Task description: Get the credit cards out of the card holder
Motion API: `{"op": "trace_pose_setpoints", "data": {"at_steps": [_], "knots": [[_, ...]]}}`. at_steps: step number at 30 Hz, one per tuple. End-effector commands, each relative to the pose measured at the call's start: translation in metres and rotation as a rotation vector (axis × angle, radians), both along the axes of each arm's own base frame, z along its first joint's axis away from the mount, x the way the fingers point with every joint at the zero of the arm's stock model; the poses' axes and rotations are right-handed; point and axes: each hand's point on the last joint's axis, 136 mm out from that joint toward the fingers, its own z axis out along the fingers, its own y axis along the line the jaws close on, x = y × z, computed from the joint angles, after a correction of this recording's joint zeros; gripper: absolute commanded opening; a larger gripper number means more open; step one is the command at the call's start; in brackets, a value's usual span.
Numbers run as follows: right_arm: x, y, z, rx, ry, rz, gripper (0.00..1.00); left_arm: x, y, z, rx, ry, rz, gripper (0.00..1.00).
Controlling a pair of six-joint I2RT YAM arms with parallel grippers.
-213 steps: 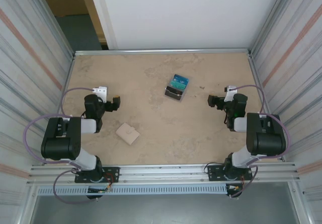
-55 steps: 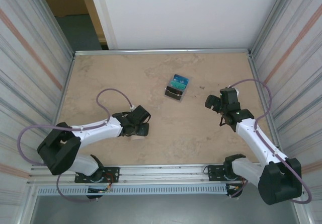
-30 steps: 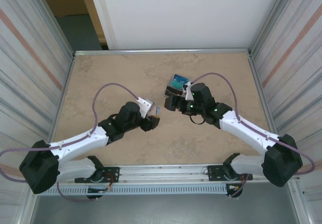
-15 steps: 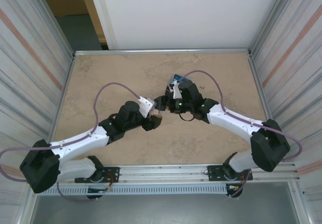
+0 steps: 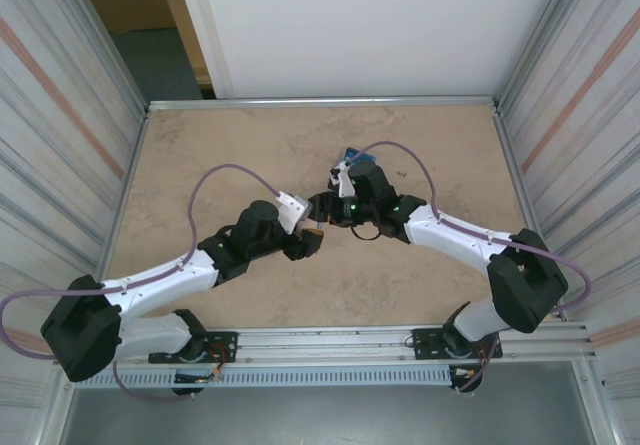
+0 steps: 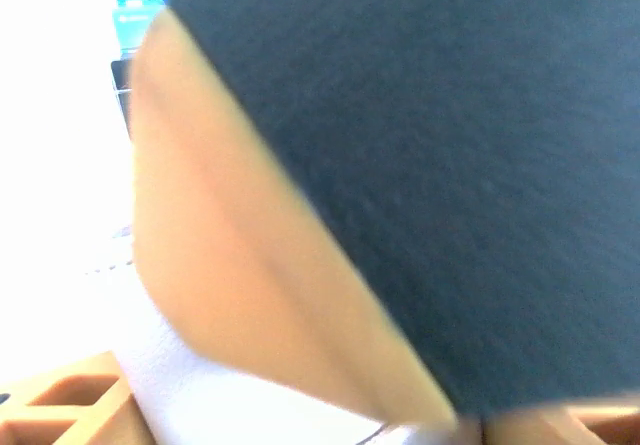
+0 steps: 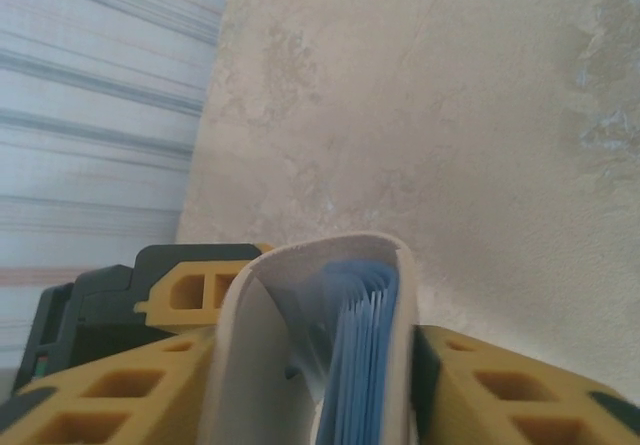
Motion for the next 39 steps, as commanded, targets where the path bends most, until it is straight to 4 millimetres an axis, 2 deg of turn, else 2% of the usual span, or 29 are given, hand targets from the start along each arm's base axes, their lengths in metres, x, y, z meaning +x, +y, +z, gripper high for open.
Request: {"op": "trace_pose_setpoints", "data": {"at_steps": [1,5,8,9,11,21,30,34,39], "knots": [[-0.001,0.007,0.011,0.029,-0.006,0.020,0.38,0.010,-0.014,0.039,-0.088,-0.081,-0.006,0.69],[0.002,0.002,0.015,0.024,-0.027,0.004,0.15,0.009,-0.017,0.045,-0.101,-0.085,-0.014,0.72],[0.006,-0.005,0.019,0.016,-0.049,-0.018,0.02,0.010,-0.018,0.052,-0.114,-0.090,-0.014,0.81],[0.007,-0.008,0.020,0.015,-0.054,-0.026,0.00,0.010,-0.018,0.054,-0.119,-0.091,-0.012,0.86],[0.010,-0.016,0.022,0.018,-0.062,-0.046,0.00,0.008,-0.018,0.061,-0.135,-0.097,-0.019,0.98],[0.024,-0.066,0.039,-0.018,-0.133,-0.166,0.00,-0.002,-0.001,0.102,-0.233,-0.161,0.010,0.99],[0.019,-0.099,0.059,-0.030,-0.206,-0.222,0.00,0.002,0.029,0.103,-0.313,-0.077,0.042,0.99],[0.010,-0.104,0.074,-0.006,-0.239,-0.195,0.00,0.008,0.039,0.103,-0.400,0.016,0.011,0.99],[-0.008,-0.093,0.101,0.083,-0.281,-0.059,0.00,-0.001,0.031,0.106,-0.426,0.046,-0.119,0.98]]}}
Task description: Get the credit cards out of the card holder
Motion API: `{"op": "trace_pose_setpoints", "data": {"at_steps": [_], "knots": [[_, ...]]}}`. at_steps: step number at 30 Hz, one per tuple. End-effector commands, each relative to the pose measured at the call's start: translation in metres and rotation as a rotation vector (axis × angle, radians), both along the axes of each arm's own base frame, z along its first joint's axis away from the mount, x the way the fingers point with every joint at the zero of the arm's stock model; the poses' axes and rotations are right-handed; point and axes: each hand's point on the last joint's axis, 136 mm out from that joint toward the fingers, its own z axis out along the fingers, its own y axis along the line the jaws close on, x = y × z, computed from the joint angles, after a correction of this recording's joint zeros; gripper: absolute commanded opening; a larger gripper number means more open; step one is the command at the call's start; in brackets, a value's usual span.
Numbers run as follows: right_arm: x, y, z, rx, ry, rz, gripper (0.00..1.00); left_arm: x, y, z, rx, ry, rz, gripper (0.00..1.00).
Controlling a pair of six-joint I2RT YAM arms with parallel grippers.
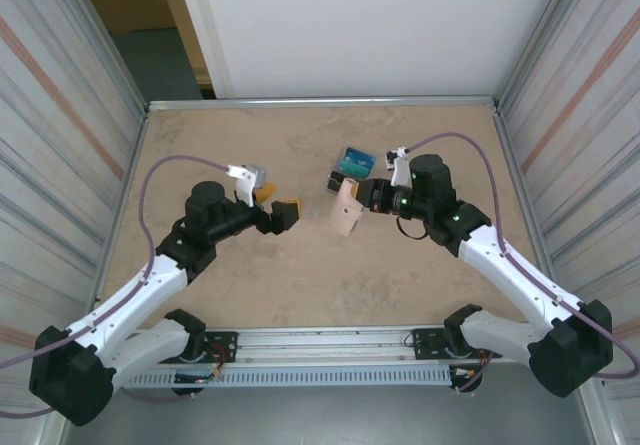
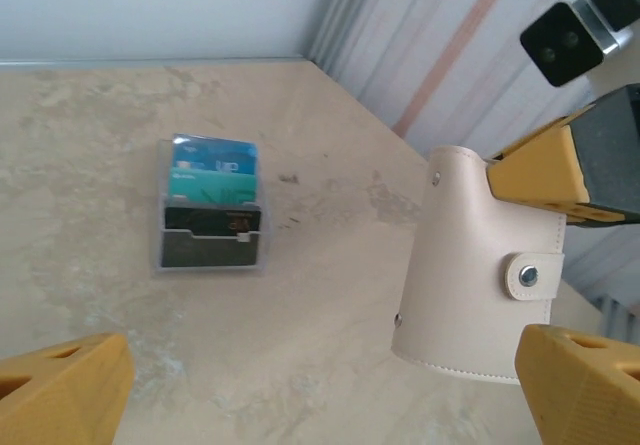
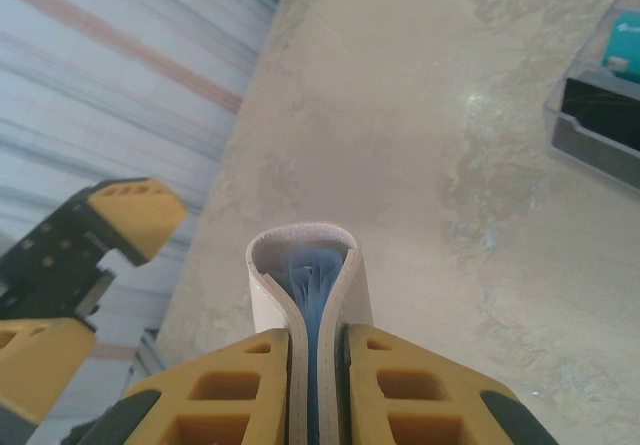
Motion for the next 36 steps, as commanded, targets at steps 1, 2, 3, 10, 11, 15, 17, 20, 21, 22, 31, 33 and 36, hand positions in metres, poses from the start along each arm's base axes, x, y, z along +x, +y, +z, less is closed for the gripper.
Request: {"op": "trace_pose_setpoints", "data": {"at_steps": [1,2,3,10,11,15,17,20,21,22,31,33,36], "knots": [[-0.018,0.013,0.029,0.059,-0.073,0.150,0.00,-0.025,-0.020,0.012,-0.066,0.003,-0.202,0.97],[-0.021,0.015,0.034,0.071,-0.083,0.175,0.00,-0.029,-0.024,0.015,-0.072,-0.001,-0.238,0.94],[-0.024,0.018,0.038,0.085,-0.092,0.206,0.00,-0.034,-0.028,0.017,-0.084,-0.001,-0.281,0.92],[-0.035,0.033,0.064,0.169,-0.150,0.337,0.00,-0.057,-0.049,0.015,-0.114,0.044,-0.489,0.78],[-0.036,0.034,0.066,0.177,-0.157,0.345,0.00,-0.059,-0.052,0.014,-0.114,0.046,-0.506,0.75],[-0.035,0.037,0.070,0.198,-0.161,0.367,0.00,-0.074,-0.062,0.015,-0.104,0.032,-0.572,0.73],[-0.035,0.039,0.071,0.206,-0.160,0.376,0.00,-0.078,-0.065,0.014,-0.087,0.024,-0.588,0.73],[-0.037,0.042,0.074,0.223,-0.162,0.393,0.00,-0.077,-0.067,0.011,-0.081,0.029,-0.586,0.72],[-0.037,0.042,0.074,0.225,-0.164,0.398,0.00,-0.076,-0.068,0.011,-0.085,0.034,-0.583,0.73],[-0.037,0.042,0.074,0.224,-0.163,0.398,0.00,-0.075,-0.069,0.012,-0.091,0.034,-0.584,0.72],[-0.043,0.044,0.076,0.240,-0.175,0.441,0.00,-0.072,-0.076,0.020,-0.164,0.059,-0.592,0.65],[-0.044,0.045,0.076,0.239,-0.180,0.450,0.00,-0.073,-0.077,0.022,-0.175,0.064,-0.591,0.59],[-0.043,0.045,0.074,0.235,-0.172,0.452,0.00,-0.074,-0.078,0.025,-0.190,0.059,-0.577,0.40]]}}
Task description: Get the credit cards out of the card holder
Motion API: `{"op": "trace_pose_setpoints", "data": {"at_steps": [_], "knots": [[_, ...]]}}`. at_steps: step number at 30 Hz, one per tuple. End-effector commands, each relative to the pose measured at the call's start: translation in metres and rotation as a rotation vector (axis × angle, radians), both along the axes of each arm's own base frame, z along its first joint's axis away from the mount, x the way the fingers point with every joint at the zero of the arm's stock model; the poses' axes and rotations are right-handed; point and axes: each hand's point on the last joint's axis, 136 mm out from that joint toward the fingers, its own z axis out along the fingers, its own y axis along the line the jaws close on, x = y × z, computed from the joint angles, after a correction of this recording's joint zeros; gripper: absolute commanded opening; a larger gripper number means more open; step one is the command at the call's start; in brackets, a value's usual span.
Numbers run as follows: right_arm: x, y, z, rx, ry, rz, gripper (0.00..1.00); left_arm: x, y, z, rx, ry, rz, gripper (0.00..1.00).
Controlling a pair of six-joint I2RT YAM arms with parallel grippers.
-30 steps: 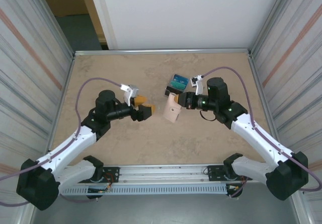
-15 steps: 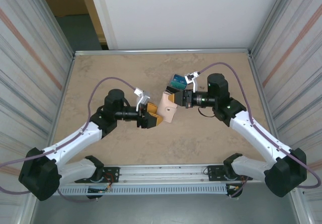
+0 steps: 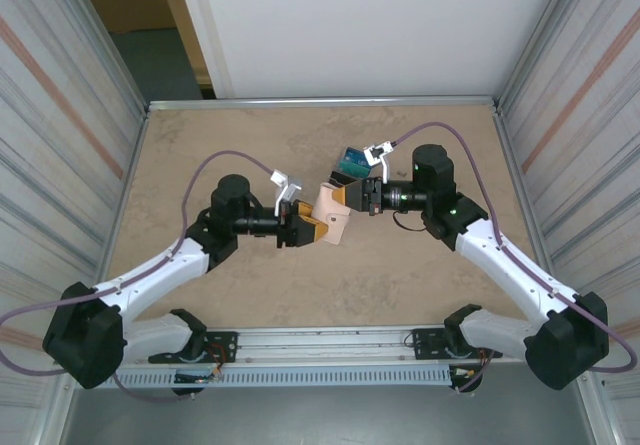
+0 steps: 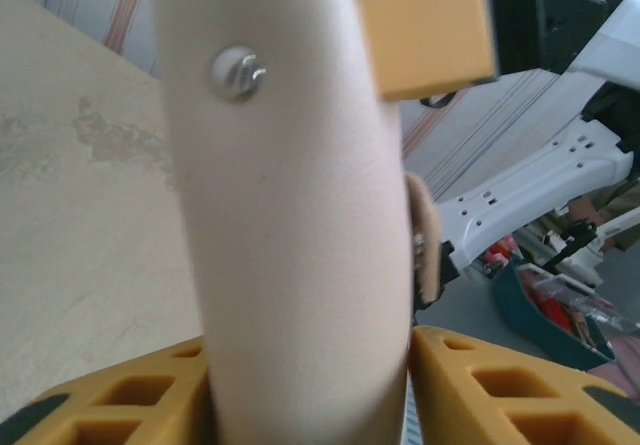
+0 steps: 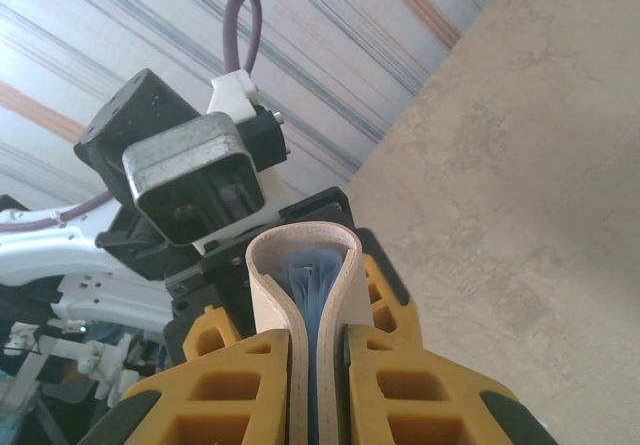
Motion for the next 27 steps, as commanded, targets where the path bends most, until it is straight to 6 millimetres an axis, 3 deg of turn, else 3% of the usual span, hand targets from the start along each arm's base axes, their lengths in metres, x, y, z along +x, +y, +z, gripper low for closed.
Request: {"op": "trace_pose_setpoints", "data": {"at_steps": [1,5,9,11,13,16,23,27], "knots": [[0.000,0.003,0.019,0.037,-0.044,0.032,0.00,-0.004,-0.002,0.016,-0.051,-0.025,-0.001,0.32],[0.006,0.005,0.013,0.025,-0.019,0.027,0.00,-0.005,-0.002,0.015,-0.036,-0.027,0.031,0.12],[0.016,0.008,0.002,-0.011,0.027,0.008,0.01,-0.003,0.005,0.008,-0.010,-0.041,0.095,0.00],[0.022,0.009,-0.004,-0.035,0.055,-0.015,0.15,0.001,0.011,0.004,0.011,-0.049,0.146,0.00],[0.028,0.008,-0.009,-0.059,0.069,-0.054,0.40,0.001,0.016,0.001,0.028,-0.059,0.177,0.00],[0.035,0.004,-0.015,-0.119,0.063,-0.131,0.70,0.000,0.022,-0.003,0.067,-0.078,0.197,0.00],[0.052,-0.026,-0.031,-0.307,0.042,-0.424,0.95,0.009,0.039,-0.020,0.173,-0.113,0.300,0.00],[0.051,-0.033,-0.036,-0.341,0.051,-0.528,0.94,0.018,0.048,-0.033,0.241,-0.128,0.369,0.00]]}}
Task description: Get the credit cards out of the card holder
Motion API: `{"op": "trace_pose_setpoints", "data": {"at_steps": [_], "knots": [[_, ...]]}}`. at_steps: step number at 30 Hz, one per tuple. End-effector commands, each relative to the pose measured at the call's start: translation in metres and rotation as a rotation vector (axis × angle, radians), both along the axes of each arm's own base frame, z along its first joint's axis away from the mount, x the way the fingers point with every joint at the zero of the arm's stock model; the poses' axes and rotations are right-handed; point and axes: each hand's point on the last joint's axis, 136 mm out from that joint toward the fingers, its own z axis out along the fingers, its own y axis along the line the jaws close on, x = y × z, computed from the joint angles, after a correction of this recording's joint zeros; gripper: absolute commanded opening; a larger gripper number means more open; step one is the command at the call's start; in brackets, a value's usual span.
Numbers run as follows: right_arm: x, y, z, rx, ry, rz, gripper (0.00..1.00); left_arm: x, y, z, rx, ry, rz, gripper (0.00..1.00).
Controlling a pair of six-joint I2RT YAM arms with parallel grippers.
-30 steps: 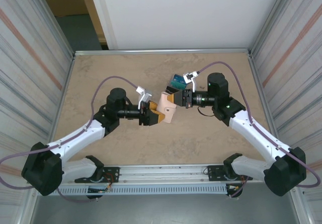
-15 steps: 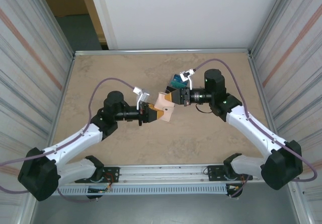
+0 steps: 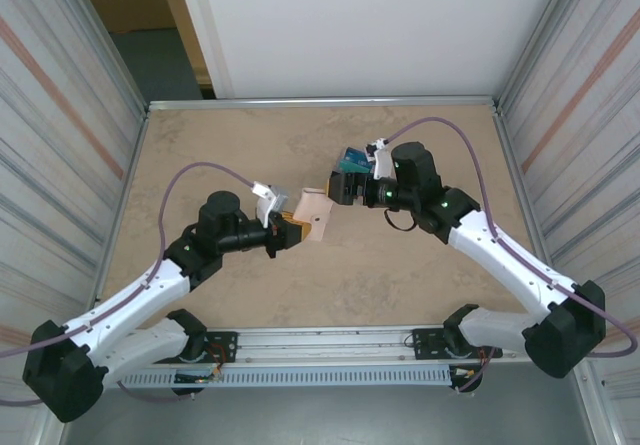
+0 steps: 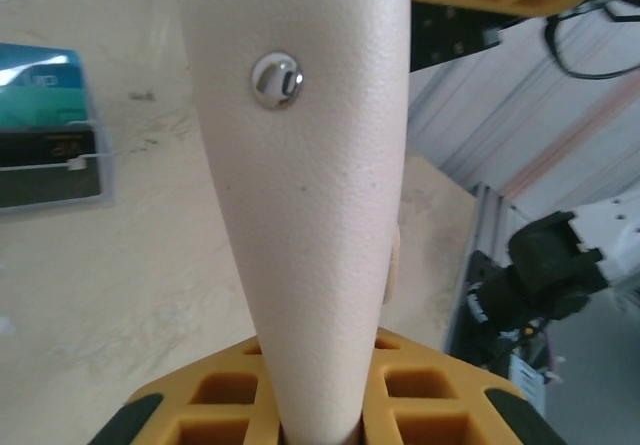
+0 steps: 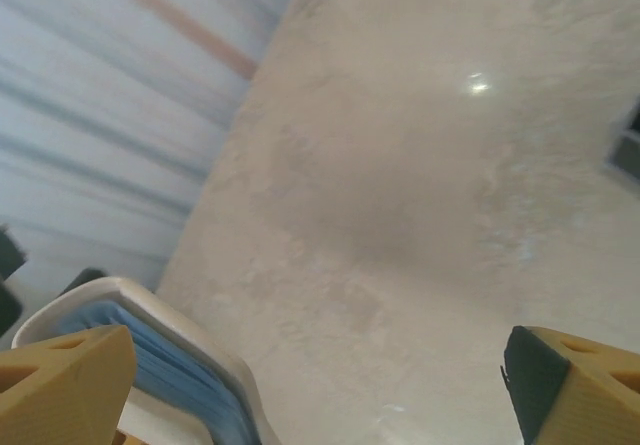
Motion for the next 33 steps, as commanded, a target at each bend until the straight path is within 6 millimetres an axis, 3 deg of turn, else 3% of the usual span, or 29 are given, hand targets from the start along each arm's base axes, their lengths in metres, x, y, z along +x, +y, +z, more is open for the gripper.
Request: {"op": "trace_pose_setpoints", "data": {"at_steps": [1,11,17,27,33], "knots": [[0.006,-0.020,0.001,-0.080,-0.020,-0.175,0.93,0.010,0.012,-0.007,0.071,-0.054,0.081,0.00],[-0.014,-0.024,-0.001,-0.144,-0.061,-0.303,0.89,0.035,0.036,-0.023,0.103,0.018,0.280,0.00],[-0.031,-0.028,-0.005,-0.176,-0.074,-0.321,0.86,0.041,0.036,-0.022,0.070,0.053,0.286,0.00],[-0.051,-0.018,-0.033,-0.275,-0.035,-0.260,0.82,0.035,0.026,-0.025,0.038,0.099,0.205,0.00],[-0.058,-0.015,-0.044,-0.309,-0.006,-0.221,0.68,0.032,0.017,-0.025,-0.011,0.152,0.170,0.00]]}}
